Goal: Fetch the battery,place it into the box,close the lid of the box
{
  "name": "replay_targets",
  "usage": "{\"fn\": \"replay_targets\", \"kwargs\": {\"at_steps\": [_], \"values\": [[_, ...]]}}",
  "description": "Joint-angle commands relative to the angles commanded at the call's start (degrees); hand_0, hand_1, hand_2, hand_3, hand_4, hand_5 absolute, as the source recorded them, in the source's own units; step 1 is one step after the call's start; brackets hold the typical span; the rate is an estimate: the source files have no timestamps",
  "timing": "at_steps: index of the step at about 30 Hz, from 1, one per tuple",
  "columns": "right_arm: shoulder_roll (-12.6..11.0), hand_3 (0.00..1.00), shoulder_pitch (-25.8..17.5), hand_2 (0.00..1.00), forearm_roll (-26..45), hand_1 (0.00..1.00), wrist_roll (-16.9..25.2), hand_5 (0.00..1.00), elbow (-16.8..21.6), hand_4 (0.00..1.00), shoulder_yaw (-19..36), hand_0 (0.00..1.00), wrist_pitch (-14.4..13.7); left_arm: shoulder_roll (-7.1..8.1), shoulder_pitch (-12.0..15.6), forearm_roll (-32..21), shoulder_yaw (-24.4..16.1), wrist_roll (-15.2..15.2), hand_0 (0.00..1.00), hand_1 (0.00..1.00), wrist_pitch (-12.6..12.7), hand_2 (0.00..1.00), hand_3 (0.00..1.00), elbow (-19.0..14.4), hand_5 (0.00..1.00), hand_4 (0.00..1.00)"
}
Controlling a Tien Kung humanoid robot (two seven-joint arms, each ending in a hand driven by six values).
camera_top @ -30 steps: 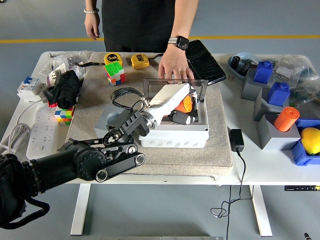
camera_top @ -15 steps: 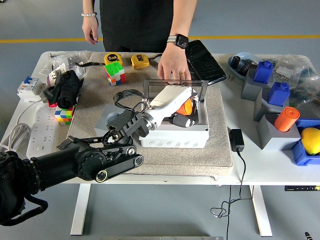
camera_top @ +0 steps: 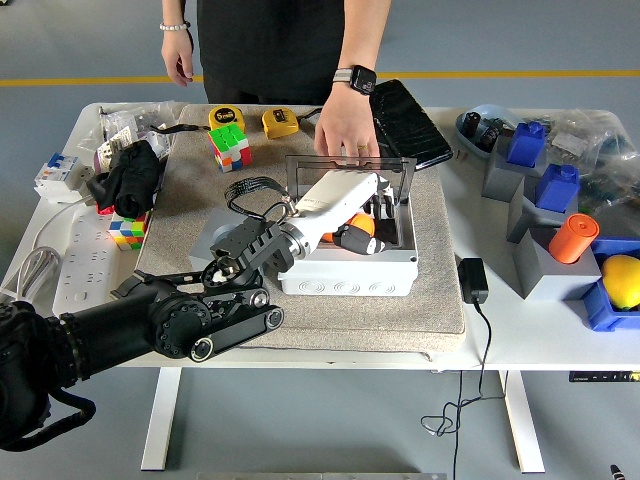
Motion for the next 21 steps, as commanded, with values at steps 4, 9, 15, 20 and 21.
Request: {"fn": "replay_targets", "kwargs": {"at_steps": [4, 9, 15, 20, 21], "values": [[0.01, 0.561, -0.03, 0.62, -0.14, 0.622, 0.14, 0.559, 0.11, 0.975, 0.24, 0.591, -0.14, 0.0, 0.22, 0.46, -0.12, -0.66, 0.738, 0.823, 0.07, 0.831, 0.832, -0.16, 0.198, 0.998], [0.07, 0.561, -0.09, 0.62, -0.14, 0.622, 0.24, 0.558, 0.13, 0.974, 0.37, 0.59, -0.21, 0.0, 0.67, 0.66, -0.99, -0.95, 0.73, 0.817, -0.3, 0.839, 0.838, -1.08, 0.24, 0.998], [0.16, 0.561, -0.13, 0.62, -0.16, 0.623, 0.23, 0.557, 0.11, 0.974, 0.62, 0.589, -0.17, 0.0, 1.95, 0.15, -2.8, -1.26, 0.633, 0.748, -1.04, 0.765, 0.794, -4.67, 0.231, 0.998], [0.17, 0.561, -0.11, 0.62, -0.22, 0.623, 0.27, 0.557, 0.11, 0.974, 0.78, 0.589, -0.12, 0.0, 3.89, -0.69, -5.82, -2.09, 0.633, 0.748, -0.75, 0.765, 0.794, -10.48, 0.231, 0.998], [0.18, 0.56, -0.1, 0.62, -0.24, 0.622, 0.28, 0.555, 0.11, 0.973, 0.8, 0.589, -0.12, 0.0, 4.5, -1.29, -6.63, -2.55, 0.495, 0.609, -0.55, 0.589, 0.577, -11.74, 0.284, 0.981]]}}
